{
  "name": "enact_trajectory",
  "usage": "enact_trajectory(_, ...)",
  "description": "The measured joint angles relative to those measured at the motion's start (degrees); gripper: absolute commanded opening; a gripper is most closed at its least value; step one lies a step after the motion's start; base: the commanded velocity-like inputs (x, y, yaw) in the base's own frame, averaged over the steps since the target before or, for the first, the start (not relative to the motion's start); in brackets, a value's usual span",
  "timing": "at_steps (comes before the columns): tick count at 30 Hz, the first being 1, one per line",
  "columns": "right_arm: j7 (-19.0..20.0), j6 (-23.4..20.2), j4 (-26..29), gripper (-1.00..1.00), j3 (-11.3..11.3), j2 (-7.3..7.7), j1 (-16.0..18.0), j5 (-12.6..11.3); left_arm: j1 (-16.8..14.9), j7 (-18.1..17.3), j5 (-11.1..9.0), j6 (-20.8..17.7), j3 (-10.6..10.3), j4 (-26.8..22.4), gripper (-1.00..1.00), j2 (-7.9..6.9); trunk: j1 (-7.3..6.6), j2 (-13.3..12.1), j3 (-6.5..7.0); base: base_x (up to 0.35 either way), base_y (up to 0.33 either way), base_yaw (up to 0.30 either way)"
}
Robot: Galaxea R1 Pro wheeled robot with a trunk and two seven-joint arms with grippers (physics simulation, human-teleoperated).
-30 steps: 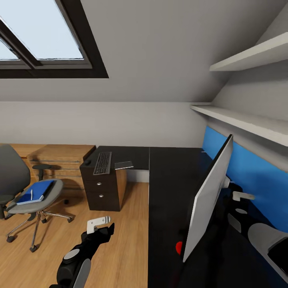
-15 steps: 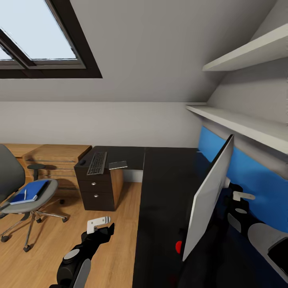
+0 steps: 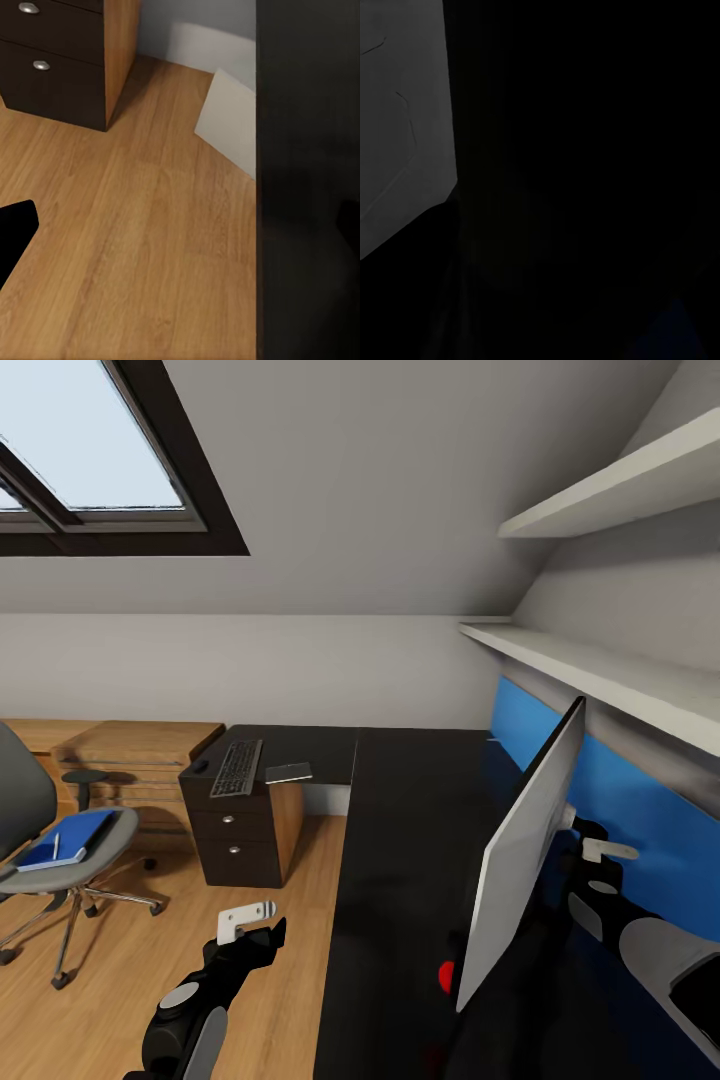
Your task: In the bedroom, organize the workspace by keeping the computer under the desk, ensuring the monitor is on the desk, placing the keyboard on the desk next to the monitor, placing the mouse on the desk next to the keyboard, moving the folder from the swivel chair onto the desk next to the mouse, stacking the notebook on top of the folder with the pen on top of the notebook, and positioning the swivel chair next to the desk.
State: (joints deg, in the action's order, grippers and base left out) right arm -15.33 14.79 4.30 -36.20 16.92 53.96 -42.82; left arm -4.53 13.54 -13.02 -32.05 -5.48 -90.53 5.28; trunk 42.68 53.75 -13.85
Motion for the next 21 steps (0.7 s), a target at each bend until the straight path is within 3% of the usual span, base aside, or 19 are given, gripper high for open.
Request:
enact_trajectory(7, -0.06, 0.36, -0.62, -1.00, 0.32, 0.02, 0.05, -0.21, 0.01, 0.00, 0.00, 0.00, 0.01, -0.01, 1.00, 0.00, -0.02, 0.02, 0.01, 0.185, 0.000, 0.000)
enact_trajectory(21, -0.09, 0.40, -0.55, -1.00, 0.00, 0.03, 0.03, -0.58, 0.01, 0.00, 0.00, 0.00, 0.01, -0.01, 1.00, 0.00, 0.00, 0.01, 0.00, 0.014, 0.000, 0.000)
